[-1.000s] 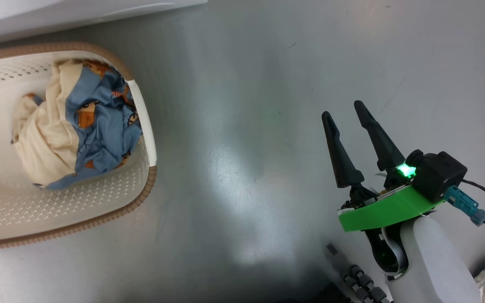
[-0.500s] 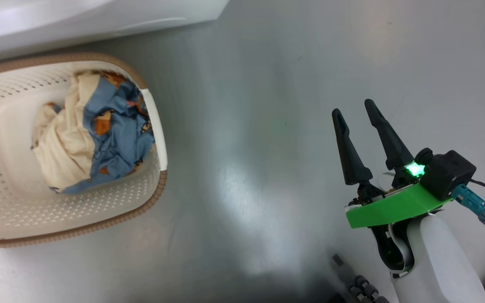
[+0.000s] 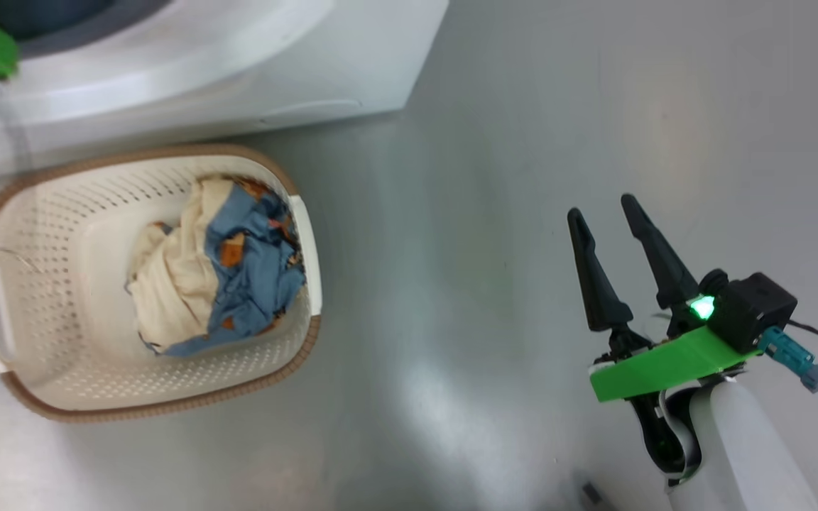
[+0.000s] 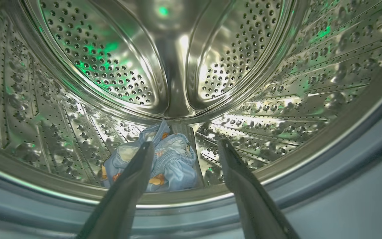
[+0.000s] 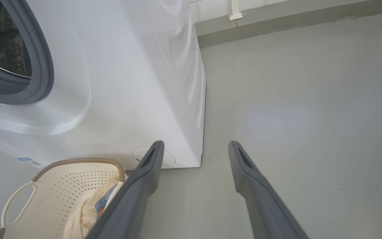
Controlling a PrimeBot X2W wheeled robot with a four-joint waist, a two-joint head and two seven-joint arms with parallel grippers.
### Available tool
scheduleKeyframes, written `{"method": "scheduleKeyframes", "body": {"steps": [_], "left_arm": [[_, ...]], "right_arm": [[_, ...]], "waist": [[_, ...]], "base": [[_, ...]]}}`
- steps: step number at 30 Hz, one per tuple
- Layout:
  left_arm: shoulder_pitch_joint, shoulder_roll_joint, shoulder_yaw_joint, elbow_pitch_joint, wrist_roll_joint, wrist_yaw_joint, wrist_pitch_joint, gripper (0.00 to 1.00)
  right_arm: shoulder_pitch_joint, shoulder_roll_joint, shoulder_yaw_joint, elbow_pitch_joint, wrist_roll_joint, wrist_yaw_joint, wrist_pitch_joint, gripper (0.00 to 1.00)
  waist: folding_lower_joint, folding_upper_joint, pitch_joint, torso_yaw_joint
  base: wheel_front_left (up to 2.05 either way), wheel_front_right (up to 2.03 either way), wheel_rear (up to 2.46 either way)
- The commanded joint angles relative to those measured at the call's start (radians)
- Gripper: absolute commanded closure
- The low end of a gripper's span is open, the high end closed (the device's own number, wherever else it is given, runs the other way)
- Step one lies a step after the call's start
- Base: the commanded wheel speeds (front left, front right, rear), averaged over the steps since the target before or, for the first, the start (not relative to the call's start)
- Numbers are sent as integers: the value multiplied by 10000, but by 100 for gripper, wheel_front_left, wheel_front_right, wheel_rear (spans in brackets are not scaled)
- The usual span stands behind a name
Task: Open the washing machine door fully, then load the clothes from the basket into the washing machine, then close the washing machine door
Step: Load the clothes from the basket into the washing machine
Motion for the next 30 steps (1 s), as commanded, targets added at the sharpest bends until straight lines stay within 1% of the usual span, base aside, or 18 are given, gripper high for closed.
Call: {"method": "scheduleKeyframes", "body": {"steps": [1, 5, 13, 17, 18, 21, 24, 25, 30], "left_arm": [[427, 412, 260, -426, -1, 48, -80, 0], [1590, 302, 531, -1240, 239, 103, -85, 0], [4297, -187, 1292, -2967, 627, 330, -88, 0], [5577, -525, 1636, -3868, 835, 435, -88, 0], [5577, -525, 1636, -3868, 835, 435, -88, 0], [6491, -741, 1869, -4528, 1054, 527, -88, 0], [7392, -903, 2087, -5209, 1376, 626, -89, 0], [7975, -943, 2098, -5669, 1767, 683, -89, 0], [9316, -1242, 2210, -6443, 2239, 663, -89, 0]], "right_arm": [[452, 20, 182, -119, -138, 29, -120, 0], [667, 20, 149, 20, -218, 29, -120, 0], [1218, 20, 36, 259, -300, 29, -120, 0], [1500, 20, 34, 318, -302, 29, -120, 0], [1500, 20, 34, 318, -302, 29, -120, 0], [1694, 20, 45, 372, -283, 29, -120, 0], [1882, 20, 41, 415, -298, 29, -120, 0], [2026, 20, 39, 443, -314, 29, -120, 0], [2318, 20, -11, 493, -361, 29, -120, 0]], "waist": [[0, 0, -694, 312], [0, 0, -1310, 463], [0, 0, -2678, 765], [0, 0, -3310, 866], [0, 0, -3310, 866], [0, 0, -3737, 911], [0, 0, -4135, 935], [0, 0, -4377, 948], [0, 0, -4891, 949]], "base": [[0, 0, 0], [0, 0, 0], [0, 0, 0], [0, 0, 0], [0, 0, 0], [0, 0, 0], [0, 0, 0], [0, 0, 0], [0, 0, 0]]}}
